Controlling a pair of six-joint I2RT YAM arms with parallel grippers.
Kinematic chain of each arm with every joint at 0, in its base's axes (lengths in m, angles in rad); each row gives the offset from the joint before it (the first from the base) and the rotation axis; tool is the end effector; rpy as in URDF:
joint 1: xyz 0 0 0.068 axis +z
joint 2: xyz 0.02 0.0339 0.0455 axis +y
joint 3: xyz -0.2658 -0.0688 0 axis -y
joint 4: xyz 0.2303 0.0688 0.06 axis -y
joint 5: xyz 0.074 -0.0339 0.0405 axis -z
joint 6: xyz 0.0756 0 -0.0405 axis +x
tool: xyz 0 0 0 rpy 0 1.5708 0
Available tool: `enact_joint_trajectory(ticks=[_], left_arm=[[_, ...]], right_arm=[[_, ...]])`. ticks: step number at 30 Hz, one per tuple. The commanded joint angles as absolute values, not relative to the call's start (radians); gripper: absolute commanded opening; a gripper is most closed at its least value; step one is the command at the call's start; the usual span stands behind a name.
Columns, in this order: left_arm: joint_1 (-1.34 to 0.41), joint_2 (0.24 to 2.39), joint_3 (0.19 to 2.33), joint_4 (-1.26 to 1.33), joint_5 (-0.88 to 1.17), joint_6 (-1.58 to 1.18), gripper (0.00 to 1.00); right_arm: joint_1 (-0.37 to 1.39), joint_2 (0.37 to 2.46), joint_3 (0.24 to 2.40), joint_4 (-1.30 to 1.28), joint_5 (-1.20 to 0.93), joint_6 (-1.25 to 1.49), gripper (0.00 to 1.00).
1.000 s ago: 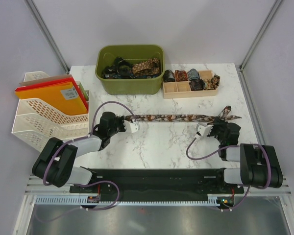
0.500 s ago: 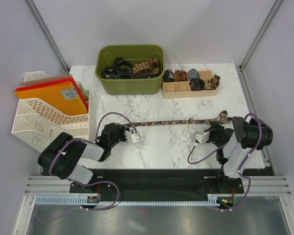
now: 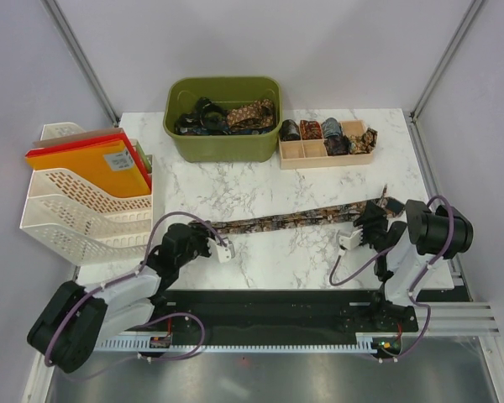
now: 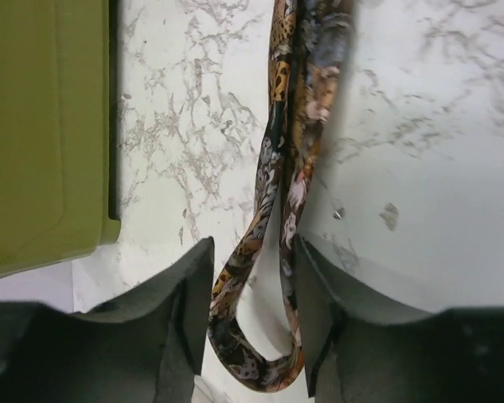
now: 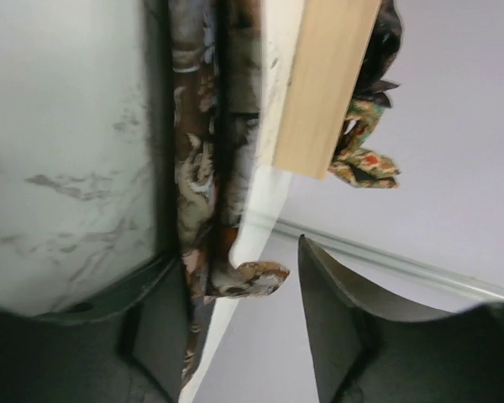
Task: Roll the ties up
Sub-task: Flatten out the tie at the center of the board.
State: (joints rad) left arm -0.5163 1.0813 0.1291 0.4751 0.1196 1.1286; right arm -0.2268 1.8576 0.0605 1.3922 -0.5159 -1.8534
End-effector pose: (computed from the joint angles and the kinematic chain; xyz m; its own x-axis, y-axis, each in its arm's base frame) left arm 0.1781 -0.1115 0.1268 0.3554 0.8301 -0.4297 0.6101 0.1422 0.7794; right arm 0.2329 -0.0155 0.0755 0.3435 -0.9366 0.0697 -0.3000 -0.1797 -0.9369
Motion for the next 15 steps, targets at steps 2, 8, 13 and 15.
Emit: enact_joint_trajectory(ticks=[2,8,13,15], left_arm=[[-0.514,0.878,0.109,0.12,0.282,1.189,0.52],[-0.514,0.758,0.243,-0.176,0.319,1.106,0.69],[-0.515,0.859,0.428,-0.31,0.339,0.964,0.86],[-0.517,0.922,0.515,-0.357,0.348,0.902,0.88]], right_arm=[[-0.259,1.859,-0.173,1.749,-0.583,-1.911,0.69],[-0.29,1.699,-0.126,1.522,-0.557,-1.913,0.98],[-0.291,1.161,0.127,0.265,-0.45,-1.905,0.98],[-0.291,1.053,0.334,-0.132,-0.469,-1.934,0.98]])
